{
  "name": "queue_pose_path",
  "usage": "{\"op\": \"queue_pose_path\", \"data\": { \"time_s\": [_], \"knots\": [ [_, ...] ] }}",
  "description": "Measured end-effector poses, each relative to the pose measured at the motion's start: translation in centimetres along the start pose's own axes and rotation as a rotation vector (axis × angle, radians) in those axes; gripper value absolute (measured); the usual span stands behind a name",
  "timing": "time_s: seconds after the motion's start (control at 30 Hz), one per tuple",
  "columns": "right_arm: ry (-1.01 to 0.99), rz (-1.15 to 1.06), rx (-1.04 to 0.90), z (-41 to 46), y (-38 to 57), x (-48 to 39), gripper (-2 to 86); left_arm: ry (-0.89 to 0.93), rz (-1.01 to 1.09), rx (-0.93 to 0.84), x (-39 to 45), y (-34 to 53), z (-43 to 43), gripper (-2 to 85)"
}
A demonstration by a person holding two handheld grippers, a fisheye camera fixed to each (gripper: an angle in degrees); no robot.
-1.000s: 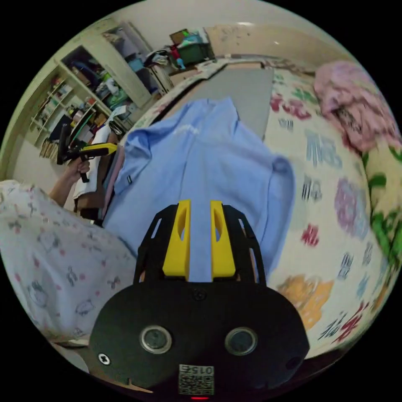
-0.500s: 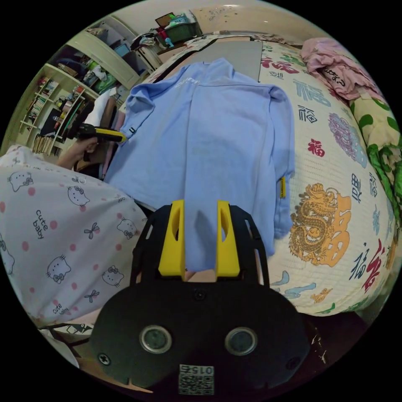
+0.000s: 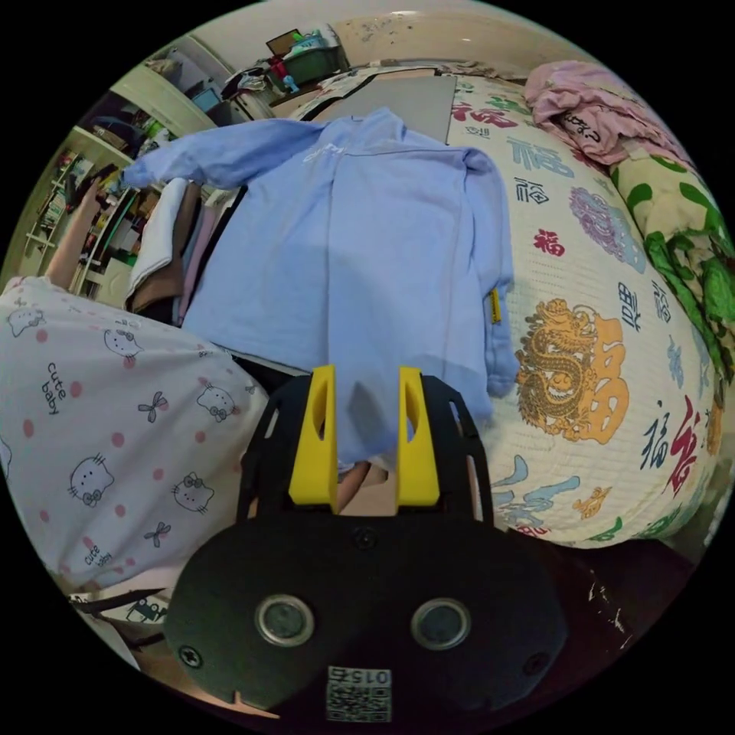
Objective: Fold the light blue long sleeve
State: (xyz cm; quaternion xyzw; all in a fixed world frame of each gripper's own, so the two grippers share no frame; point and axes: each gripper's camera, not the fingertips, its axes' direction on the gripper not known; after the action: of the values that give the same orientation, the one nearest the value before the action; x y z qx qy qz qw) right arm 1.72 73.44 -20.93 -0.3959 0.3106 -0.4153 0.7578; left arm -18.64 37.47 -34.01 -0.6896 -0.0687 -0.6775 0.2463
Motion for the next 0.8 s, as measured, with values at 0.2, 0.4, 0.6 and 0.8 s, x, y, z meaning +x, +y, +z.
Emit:
{"op": "queue_pose_path", "data": {
  "time_s": [0.2,0.4,0.6,0.8],
  "knots": [
    [0.048,-0.037,-0.069,1.4,2.0,-1.8,13.3,0.233,-0.008,-0.053,-2.7,6.0,0.3,6.2],
    [0.17,-0.161,-0.157,2.1,3.4,-5.0,13.9,0.55,0.143,-0.117,1.1,13.6,-1.5,6.2],
    [0.32,-0.21,-0.115,2.5,7.1,-7.4,13.3,0.784,0.552,-0.245,11.8,23.3,-3.9,5.4],
    [0.502,-0.235,-0.156,6.5,8.5,-8.8,12.7,0.79,0.991,-0.564,22.6,36.3,-1.7,4.8]
  ]
}}
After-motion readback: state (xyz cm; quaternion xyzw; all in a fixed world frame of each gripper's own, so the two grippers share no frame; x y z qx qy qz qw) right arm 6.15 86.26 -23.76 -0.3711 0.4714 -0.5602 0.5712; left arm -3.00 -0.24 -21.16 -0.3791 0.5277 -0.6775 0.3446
